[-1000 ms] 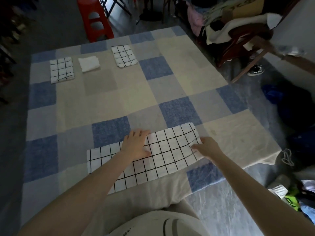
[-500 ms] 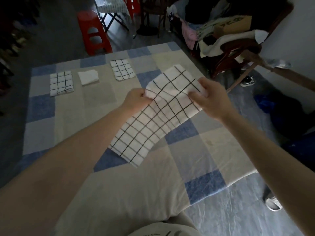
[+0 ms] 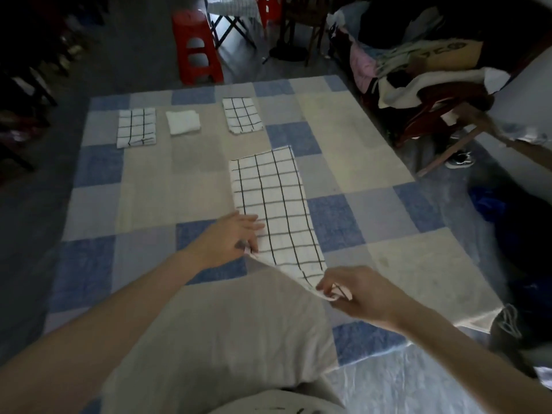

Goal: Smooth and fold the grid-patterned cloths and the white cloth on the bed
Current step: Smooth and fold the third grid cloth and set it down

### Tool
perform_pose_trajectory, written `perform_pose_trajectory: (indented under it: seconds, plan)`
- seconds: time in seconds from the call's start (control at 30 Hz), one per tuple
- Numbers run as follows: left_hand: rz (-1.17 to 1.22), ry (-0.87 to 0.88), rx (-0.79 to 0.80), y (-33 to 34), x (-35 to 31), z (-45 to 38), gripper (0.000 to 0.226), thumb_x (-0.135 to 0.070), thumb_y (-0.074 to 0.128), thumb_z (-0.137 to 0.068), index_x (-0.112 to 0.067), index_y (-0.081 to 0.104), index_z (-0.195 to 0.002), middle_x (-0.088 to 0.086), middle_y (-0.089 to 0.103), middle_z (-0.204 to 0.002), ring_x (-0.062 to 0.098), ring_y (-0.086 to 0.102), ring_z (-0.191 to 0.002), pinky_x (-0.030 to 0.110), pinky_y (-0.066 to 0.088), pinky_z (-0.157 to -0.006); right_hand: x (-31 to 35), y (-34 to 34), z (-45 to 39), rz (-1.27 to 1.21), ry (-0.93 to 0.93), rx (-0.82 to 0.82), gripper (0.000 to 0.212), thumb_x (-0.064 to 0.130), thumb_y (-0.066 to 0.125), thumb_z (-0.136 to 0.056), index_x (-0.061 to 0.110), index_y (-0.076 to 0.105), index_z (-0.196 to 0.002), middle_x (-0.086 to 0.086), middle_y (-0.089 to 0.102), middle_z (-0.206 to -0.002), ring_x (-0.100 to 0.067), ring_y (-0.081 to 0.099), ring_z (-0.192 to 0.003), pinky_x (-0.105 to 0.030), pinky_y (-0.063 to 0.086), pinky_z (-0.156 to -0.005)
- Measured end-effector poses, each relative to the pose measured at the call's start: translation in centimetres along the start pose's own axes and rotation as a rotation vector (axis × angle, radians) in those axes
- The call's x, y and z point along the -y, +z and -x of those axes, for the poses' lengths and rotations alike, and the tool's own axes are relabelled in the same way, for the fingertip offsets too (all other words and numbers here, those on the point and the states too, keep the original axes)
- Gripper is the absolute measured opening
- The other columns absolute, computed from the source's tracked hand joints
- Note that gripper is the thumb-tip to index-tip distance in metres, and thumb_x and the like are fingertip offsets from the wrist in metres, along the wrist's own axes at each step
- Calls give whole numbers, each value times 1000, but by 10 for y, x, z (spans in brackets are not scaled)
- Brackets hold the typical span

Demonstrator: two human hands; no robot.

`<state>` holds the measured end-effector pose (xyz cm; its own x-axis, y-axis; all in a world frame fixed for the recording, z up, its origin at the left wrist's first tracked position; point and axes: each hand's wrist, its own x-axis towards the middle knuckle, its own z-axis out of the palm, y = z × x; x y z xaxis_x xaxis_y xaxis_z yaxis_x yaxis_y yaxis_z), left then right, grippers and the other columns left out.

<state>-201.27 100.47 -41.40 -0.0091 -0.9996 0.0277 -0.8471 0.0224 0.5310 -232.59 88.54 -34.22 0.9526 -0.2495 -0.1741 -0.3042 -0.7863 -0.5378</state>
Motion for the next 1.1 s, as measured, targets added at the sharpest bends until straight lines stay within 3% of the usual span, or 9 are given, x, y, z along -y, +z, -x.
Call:
perform_pose_trajectory:
  seconds: [0.07, 0.13, 0.23, 0.3, 0.43, 0.63, 0.73, 0.87, 1.1]
  plan:
    - [-69, 15, 210, 27, 3, 22, 33, 0, 66, -79, -24, 73, -100, -7, 54, -139, 6, 34, -136, 42, 16, -119, 2, 15, 7, 31, 19, 133, 12, 27, 65, -81, 28, 60, -92, 16, 68, -89, 1, 61, -81, -13, 44, -68]
    - [-110, 16, 315, 45, 2, 36, 48, 7, 59, -78, -26, 68, -112, -9, 59, -133, 12, 47, -129, 40, 24, -116, 5, 23, 11, 74, 28, 236, 8, 27, 64, -83, 27, 57, -86, 14, 66, -85, 0, 56, -77, -6, 34, -62]
    - [-81, 69, 198, 60, -1, 45, 51, 13, 62, -76, -21, 67, -113, -4, 65, -122, 17, 57, -111, 39, 45, -99, 9, 24, 11, 64, 105, 396, 10, 23, 63, -83, 27, 54, -80, 15, 63, -82, 0, 56, -77, -13, 44, -66]
    - [-137, 78, 123, 67, -3, 48, 45, 4, 70, -79, -24, 67, -114, 0, 61, -128, 20, 55, -116, 40, 47, -98, 7, 19, 3, 61, 175, 444, 6, 21, 64, -84, 25, 59, -83, 13, 66, -88, -1, 61, -85, -24, 53, -76]
    - [-224, -23, 1, 79, -1, 57, 52, -2, 76, -77, -24, 64, -122, 6, 51, -141, 29, 50, -127, 46, 45, -101, -5, 4, -31, 15, 195, 290, 4, 25, 62, -86, 28, 62, -86, 15, 67, -89, 0, 61, -85, -31, 52, -80]
    - [-274, -267, 25, 82, 13, 61, 55, -42, 23, -95, -25, 46, -142, -1, 29, -157, 19, 19, -147, 47, 17, -118, -14, -12, -109, -73, 186, 81, 6, 18, 67, -87, 21, 70, -92, 11, 67, -90, -8, 63, -90, -21, 47, -78]
    - [-325, -276, 61, 87, 22, 66, 57, -51, 28, -94, -26, 44, -142, 0, 27, -158, 21, 17, -147, 55, 19, -116, -20, -13, -149, -48, 177, 26, 6, 14, 69, -85, 17, 71, -90, 8, 69, -89, -9, 63, -90, -20, 46, -78]
    - [-219, -408, 74, 79, 35, 67, 79, -74, 31, -86, -35, 15, -152, -12, -5, -161, 12, -14, -148, 49, -7, -119, -30, -5, -197, -27, 215, 64, 8, 14, 68, -83, 21, 70, -84, 5, 68, -90, -13, 62, -87, -26, 49, -78]
    - [-261, -425, -60, 85, 37, 69, 66, -65, 45, -89, -28, 38, -144, -7, 22, -159, 12, 6, -149, 47, 6, -120, -52, 23, -256, 51, 232, 22, 10, 23, 64, -85, 23, 69, -94, 1, 66, -99, -19, 59, -94, -33, 48, -81]
